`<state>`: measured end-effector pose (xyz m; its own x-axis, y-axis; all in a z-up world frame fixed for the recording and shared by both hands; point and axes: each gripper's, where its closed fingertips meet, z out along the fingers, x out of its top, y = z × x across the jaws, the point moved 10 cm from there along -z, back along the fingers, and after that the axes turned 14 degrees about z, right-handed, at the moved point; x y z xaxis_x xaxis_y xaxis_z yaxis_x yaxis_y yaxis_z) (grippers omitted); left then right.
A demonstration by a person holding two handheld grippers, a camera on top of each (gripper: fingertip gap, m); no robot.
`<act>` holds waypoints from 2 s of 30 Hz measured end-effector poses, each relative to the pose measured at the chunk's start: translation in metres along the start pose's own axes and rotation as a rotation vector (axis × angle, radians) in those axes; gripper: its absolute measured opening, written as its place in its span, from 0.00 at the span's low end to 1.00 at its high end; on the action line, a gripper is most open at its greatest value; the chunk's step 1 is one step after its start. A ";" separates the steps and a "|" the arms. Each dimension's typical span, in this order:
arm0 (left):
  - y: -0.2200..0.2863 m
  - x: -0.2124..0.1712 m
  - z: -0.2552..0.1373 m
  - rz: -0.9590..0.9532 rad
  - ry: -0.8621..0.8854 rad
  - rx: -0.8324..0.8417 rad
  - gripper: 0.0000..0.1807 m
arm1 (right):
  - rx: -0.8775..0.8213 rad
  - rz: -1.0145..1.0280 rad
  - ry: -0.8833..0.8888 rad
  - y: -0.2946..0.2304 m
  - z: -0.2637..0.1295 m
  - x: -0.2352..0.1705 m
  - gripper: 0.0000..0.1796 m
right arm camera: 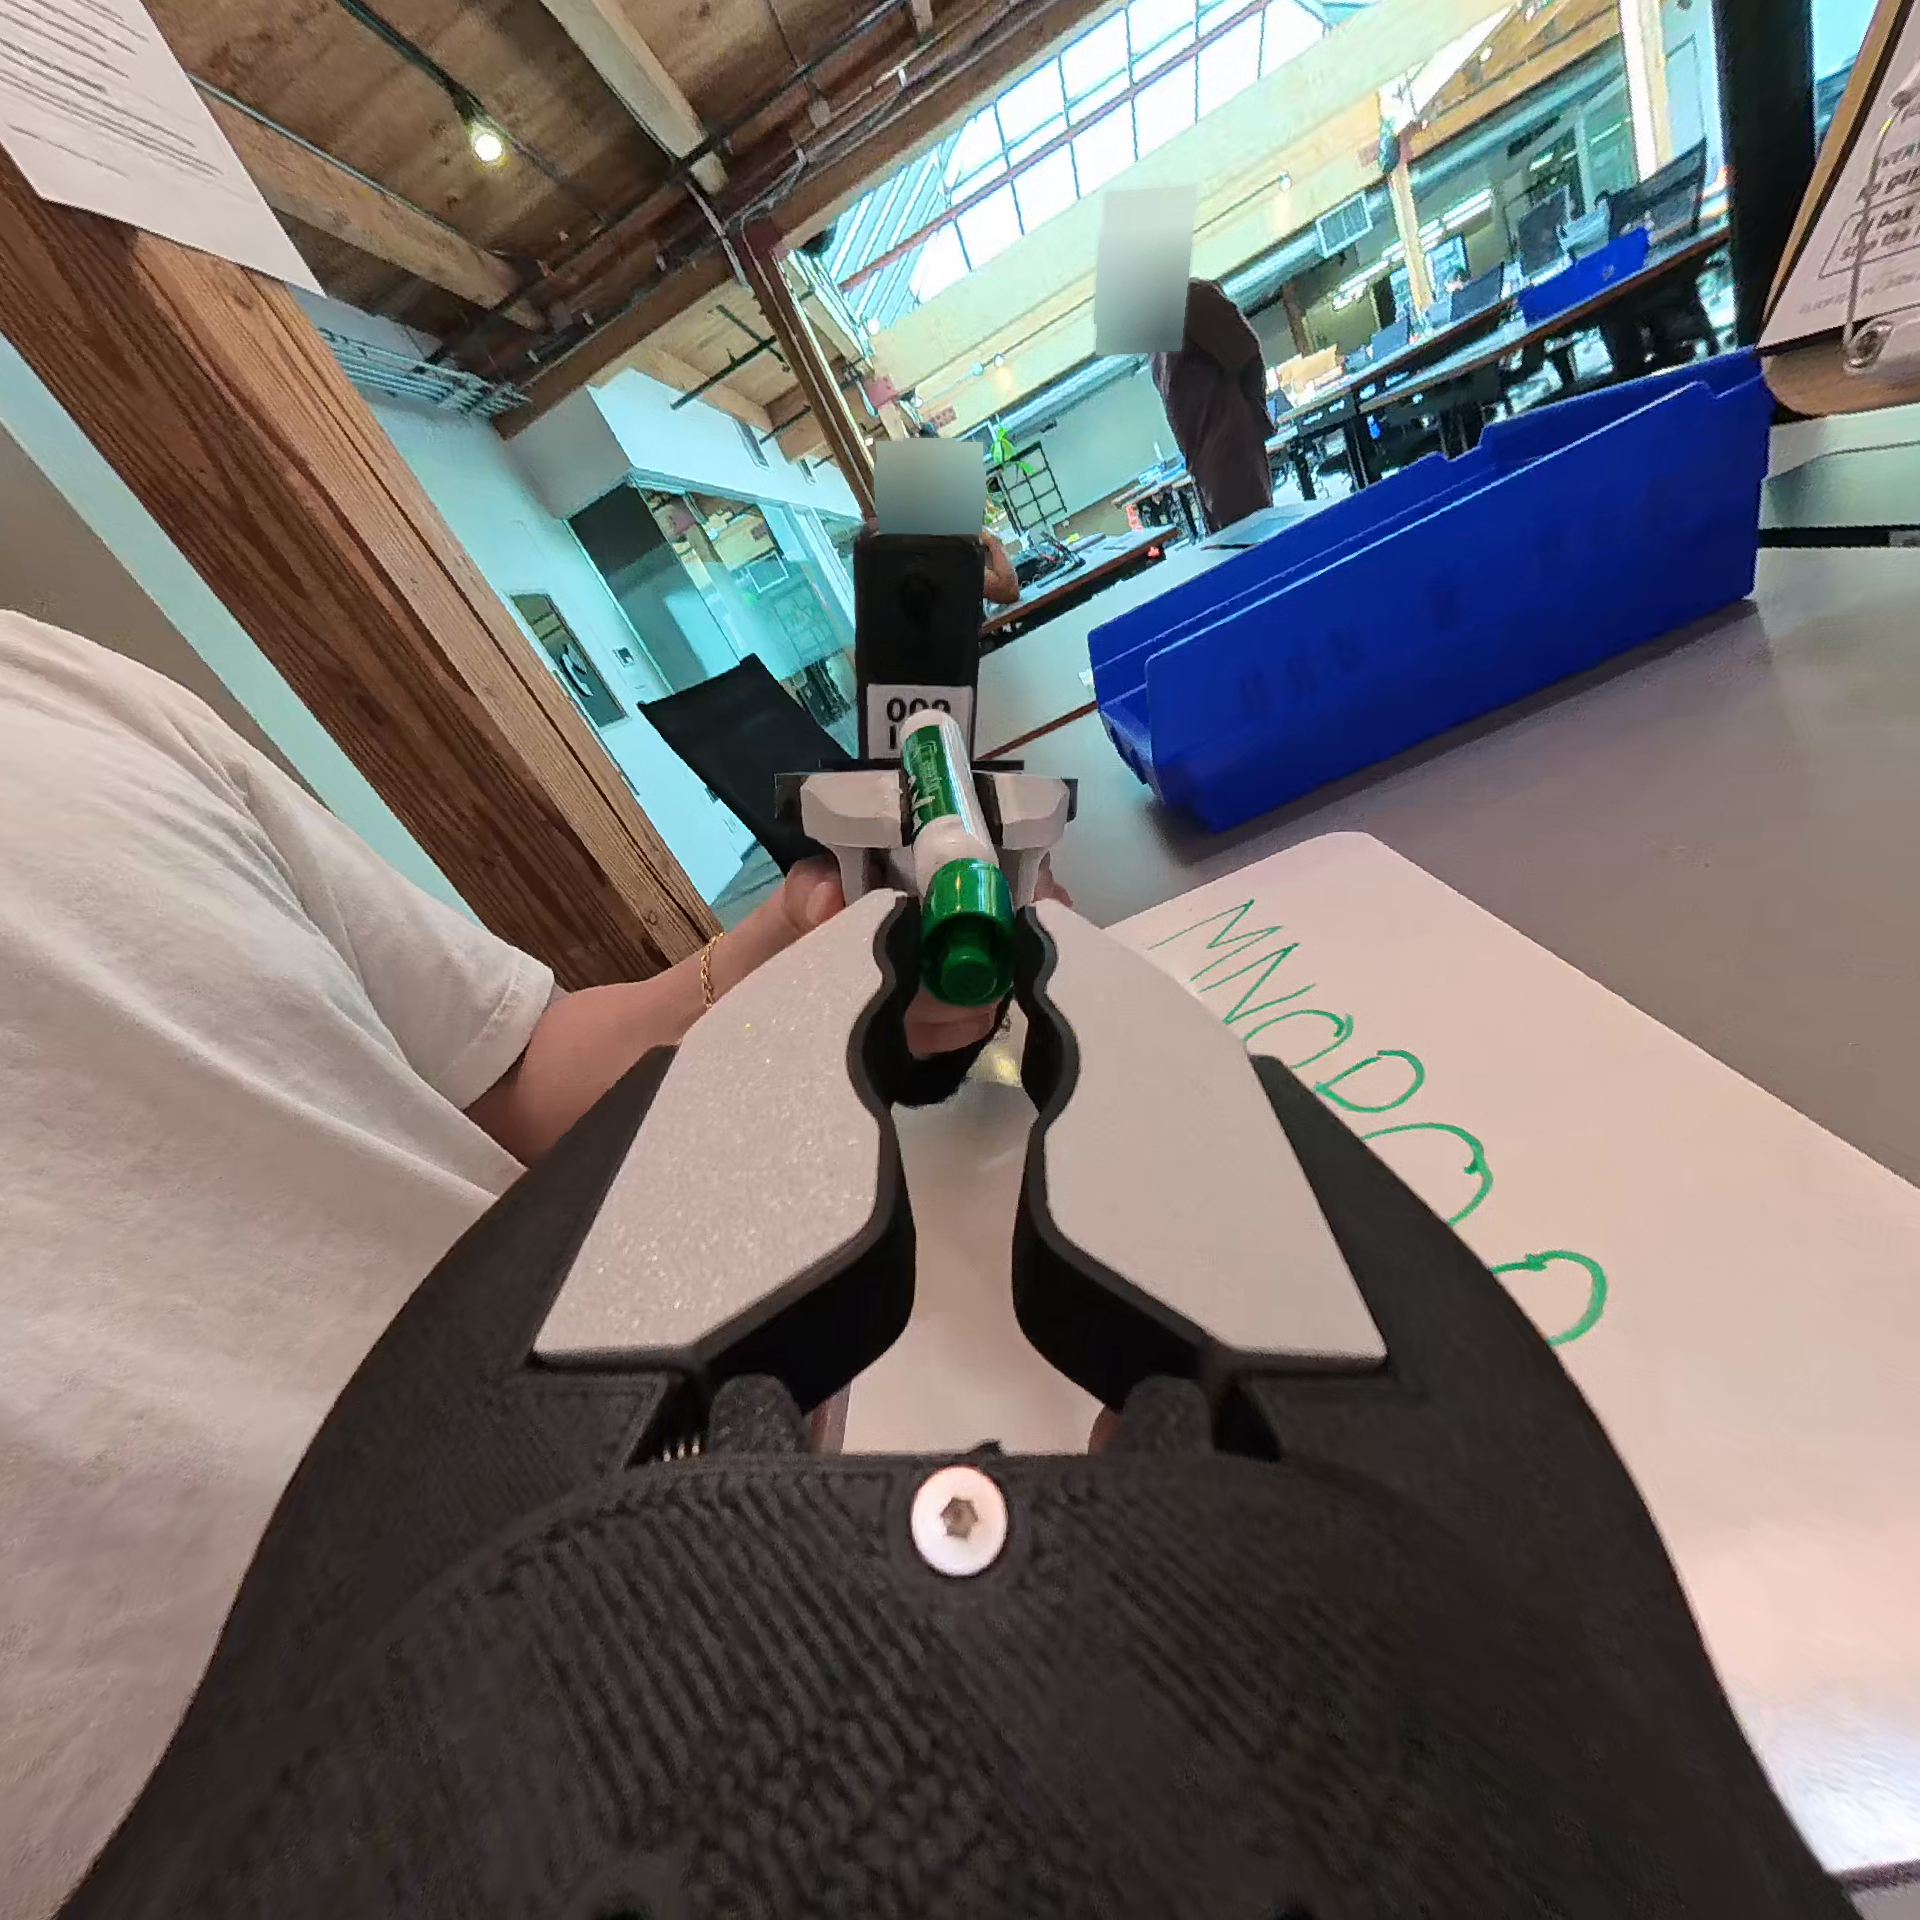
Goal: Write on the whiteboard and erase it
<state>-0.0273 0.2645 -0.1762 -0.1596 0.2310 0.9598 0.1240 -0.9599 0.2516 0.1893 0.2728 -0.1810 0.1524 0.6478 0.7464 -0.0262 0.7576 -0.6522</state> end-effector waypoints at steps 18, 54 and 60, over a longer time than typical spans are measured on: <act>-0.001 0.003 0.003 -0.036 0.049 -0.008 0.10 | 0.063 0.023 0.032 0.001 0.006 0.000 0.11; 0.005 0.028 -0.059 0.138 -0.046 0.204 0.21 | -1.430 -0.081 0.067 0.064 -0.175 0.115 0.11; -0.003 0.057 -0.099 0.235 -0.099 0.384 0.21 | -1.402 0.035 -0.064 0.075 -0.174 0.107 0.11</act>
<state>-0.1334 0.2648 -0.1346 0.0078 0.0465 0.9989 0.5021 -0.8641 0.0363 0.3754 0.3848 -0.1732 0.1261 0.6956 0.7073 0.9715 0.0576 -0.2298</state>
